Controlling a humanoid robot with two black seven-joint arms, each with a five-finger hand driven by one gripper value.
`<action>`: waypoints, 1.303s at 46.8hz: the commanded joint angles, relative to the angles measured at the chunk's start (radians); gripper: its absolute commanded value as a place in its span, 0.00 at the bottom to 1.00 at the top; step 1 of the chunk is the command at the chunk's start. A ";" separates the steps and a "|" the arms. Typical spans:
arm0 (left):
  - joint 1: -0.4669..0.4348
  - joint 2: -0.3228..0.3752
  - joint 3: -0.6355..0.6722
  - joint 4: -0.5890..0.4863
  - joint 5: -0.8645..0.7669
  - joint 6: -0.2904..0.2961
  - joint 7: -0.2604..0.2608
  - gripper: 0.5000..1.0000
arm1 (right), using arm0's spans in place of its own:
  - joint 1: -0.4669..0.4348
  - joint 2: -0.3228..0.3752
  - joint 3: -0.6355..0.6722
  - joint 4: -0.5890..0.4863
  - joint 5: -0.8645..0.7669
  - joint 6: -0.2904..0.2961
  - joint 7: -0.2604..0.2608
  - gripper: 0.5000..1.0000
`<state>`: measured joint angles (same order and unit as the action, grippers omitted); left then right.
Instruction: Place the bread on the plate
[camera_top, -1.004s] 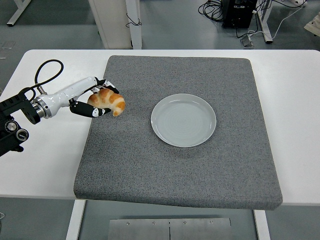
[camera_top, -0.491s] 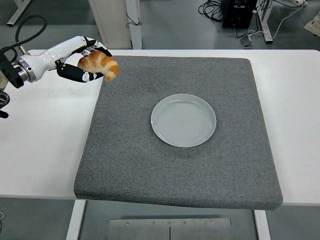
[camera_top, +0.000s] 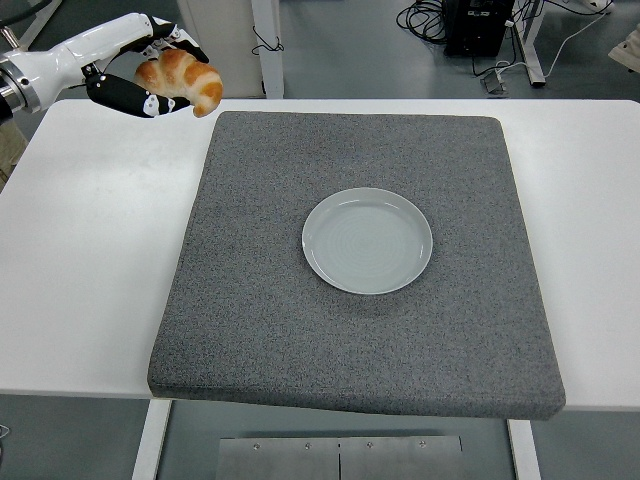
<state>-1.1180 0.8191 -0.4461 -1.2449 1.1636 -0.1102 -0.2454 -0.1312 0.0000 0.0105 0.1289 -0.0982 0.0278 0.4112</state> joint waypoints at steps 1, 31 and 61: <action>-0.014 -0.001 0.000 -0.001 -0.005 0.000 0.000 0.00 | -0.001 0.000 0.000 0.000 0.000 0.000 0.000 1.00; -0.105 -0.064 0.004 -0.002 -0.001 -0.039 0.002 0.00 | 0.001 0.000 0.000 0.000 0.000 0.000 0.000 1.00; -0.215 -0.294 0.109 0.030 0.011 -0.033 0.003 0.00 | -0.001 0.000 0.000 0.000 0.000 0.000 0.000 1.00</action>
<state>-1.3159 0.5552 -0.3641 -1.2313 1.1780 -0.1459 -0.2426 -0.1316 0.0000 0.0104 0.1289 -0.0982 0.0278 0.4110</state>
